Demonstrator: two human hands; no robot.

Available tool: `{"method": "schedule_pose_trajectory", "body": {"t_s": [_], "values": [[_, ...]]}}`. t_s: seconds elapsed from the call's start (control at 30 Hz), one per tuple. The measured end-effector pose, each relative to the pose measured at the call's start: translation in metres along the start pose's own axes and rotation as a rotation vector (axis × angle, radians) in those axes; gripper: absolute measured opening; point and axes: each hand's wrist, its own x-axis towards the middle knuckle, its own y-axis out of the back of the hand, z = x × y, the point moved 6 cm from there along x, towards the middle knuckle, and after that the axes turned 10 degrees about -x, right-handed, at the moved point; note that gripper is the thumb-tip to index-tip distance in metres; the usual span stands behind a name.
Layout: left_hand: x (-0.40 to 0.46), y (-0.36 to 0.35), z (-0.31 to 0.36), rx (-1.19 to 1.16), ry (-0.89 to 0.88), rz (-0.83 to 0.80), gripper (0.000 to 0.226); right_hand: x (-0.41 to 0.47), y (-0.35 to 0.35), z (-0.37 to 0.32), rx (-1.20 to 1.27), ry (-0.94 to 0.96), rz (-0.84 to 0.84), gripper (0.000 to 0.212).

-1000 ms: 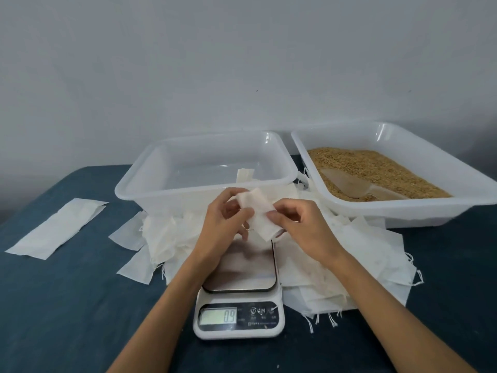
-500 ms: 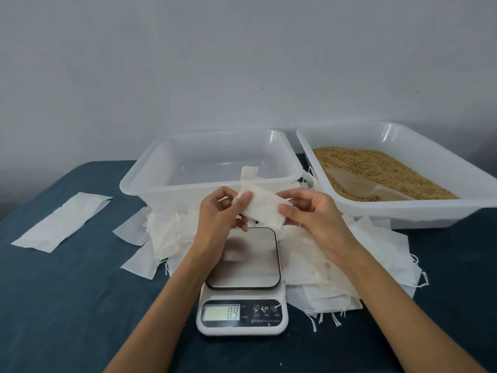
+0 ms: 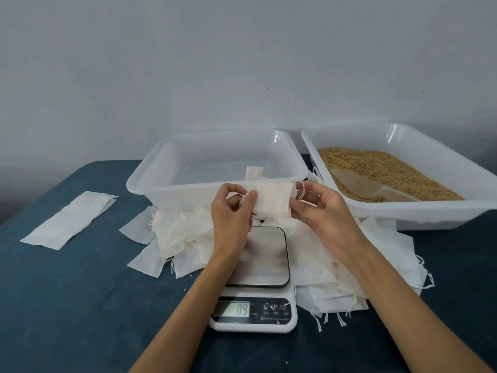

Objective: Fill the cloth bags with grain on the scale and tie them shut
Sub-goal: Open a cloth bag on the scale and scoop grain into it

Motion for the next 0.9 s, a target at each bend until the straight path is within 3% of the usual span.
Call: {"method": "schedule_pose_trajectory", "body": {"t_s": [0.53,0.67,0.73,0.8,0.9], "values": [[-0.011,-0.011,0.014,0.035,-0.007,0.061,0.013,0.0,0.013,-0.012,-0.029,0.075,0.143,0.015],[-0.024,-0.02,0.04,0.295,-0.265,0.08,0.015,-0.004,0.012,-0.025,-0.296,0.231,0.144,0.017],[-0.032,-0.037,0.05,0.304,-0.345,0.006,0.016,-0.006,0.008,-0.028,-0.389,0.284,0.118,0.013],[-0.036,-0.056,0.047,0.255,-0.295,-0.091,0.024,-0.007,0.005,-0.03,-0.388,0.299,0.09,0.005],[-0.04,-0.068,0.038,0.167,-0.194,-0.098,0.016,-0.007,0.006,-0.03,-0.364,0.302,0.061,0.005]]}}
